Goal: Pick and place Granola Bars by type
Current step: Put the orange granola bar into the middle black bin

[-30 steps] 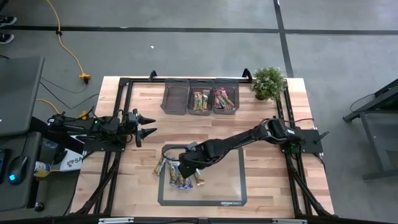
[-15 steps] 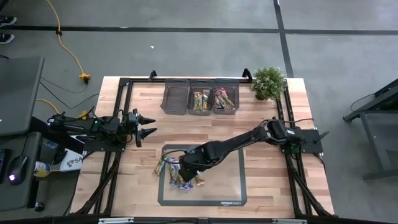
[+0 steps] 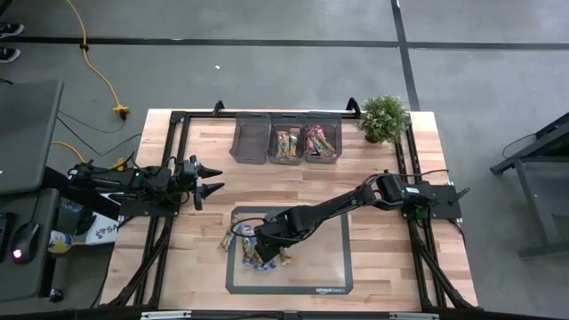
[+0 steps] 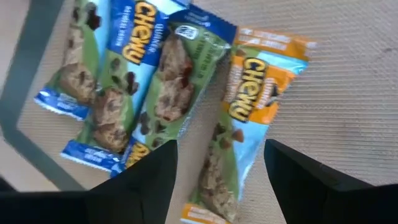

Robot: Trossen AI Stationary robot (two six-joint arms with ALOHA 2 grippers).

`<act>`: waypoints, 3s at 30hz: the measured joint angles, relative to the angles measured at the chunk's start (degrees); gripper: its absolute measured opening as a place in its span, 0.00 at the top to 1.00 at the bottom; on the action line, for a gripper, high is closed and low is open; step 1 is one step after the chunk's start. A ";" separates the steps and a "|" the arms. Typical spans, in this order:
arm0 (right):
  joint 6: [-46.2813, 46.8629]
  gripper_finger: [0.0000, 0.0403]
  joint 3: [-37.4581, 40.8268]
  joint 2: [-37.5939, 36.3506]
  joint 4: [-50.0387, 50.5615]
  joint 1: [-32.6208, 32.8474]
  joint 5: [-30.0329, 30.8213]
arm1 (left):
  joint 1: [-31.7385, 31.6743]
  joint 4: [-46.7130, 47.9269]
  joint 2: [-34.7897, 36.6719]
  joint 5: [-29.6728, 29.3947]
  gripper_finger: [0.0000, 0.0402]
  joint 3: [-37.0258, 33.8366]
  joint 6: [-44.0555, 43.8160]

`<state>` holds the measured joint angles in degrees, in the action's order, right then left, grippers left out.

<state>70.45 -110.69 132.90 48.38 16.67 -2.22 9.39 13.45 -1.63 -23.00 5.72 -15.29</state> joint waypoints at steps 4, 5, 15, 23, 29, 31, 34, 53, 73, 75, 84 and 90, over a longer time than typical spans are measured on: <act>0.01 0.44 0.00 0.00 0.28 -0.26 0.46 | 0.01 0.00 0.00 0.00 0.47 0.01 0.01; 0.01 0.44 0.00 0.00 0.33 -0.32 0.46 | 0.01 0.00 0.01 0.00 0.47 0.02 0.02; -0.23 0.44 0.00 0.00 0.96 -0.57 0.96 | 0.01 0.00 0.00 0.00 0.47 0.01 0.00; -1.48 0.44 -0.04 0.62 0.26 -0.57 0.77 | 0.01 0.00 0.00 0.01 0.47 0.01 0.01; -2.17 0.44 -0.13 2.89 -2.52 -0.59 -1.08 | 0.02 0.01 0.00 0.00 0.47 0.02 0.00; -2.01 0.44 -0.13 3.02 -2.91 -0.57 -0.89 | 0.01 -0.01 0.02 0.05 0.47 0.02 0.01; -0.97 0.44 -0.13 3.40 -2.98 -0.58 0.22 | 0.01 0.00 0.01 -0.03 0.47 0.01 0.01; 1.22 0.52 -0.24 5.09 0.74 -0.90 3.04 | 0.02 0.00 0.01 -0.02 0.47 0.02 0.00; 1.12 0.69 -0.09 5.11 1.55 -0.94 3.45 | 0.00 0.00 0.00 -0.02 0.47 0.02 0.02; 1.12 0.71 -0.07 5.11 1.56 -0.96 3.40 | 0.00 0.00 0.01 -0.02 0.47 0.02 0.00; 0.02 0.80 -0.05 5.11 0.58 -0.96 2.11 | 0.01 0.00 0.00 -0.01 0.47 0.02 0.00; -2.55 0.82 -2.38 5.22 1.88 -1.02 1.96 | 0.02 0.00 0.02 -0.02 0.47 0.02 0.00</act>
<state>67.90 -113.07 138.12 50.25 15.64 -0.26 9.41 13.45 -1.61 -23.02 5.73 -15.29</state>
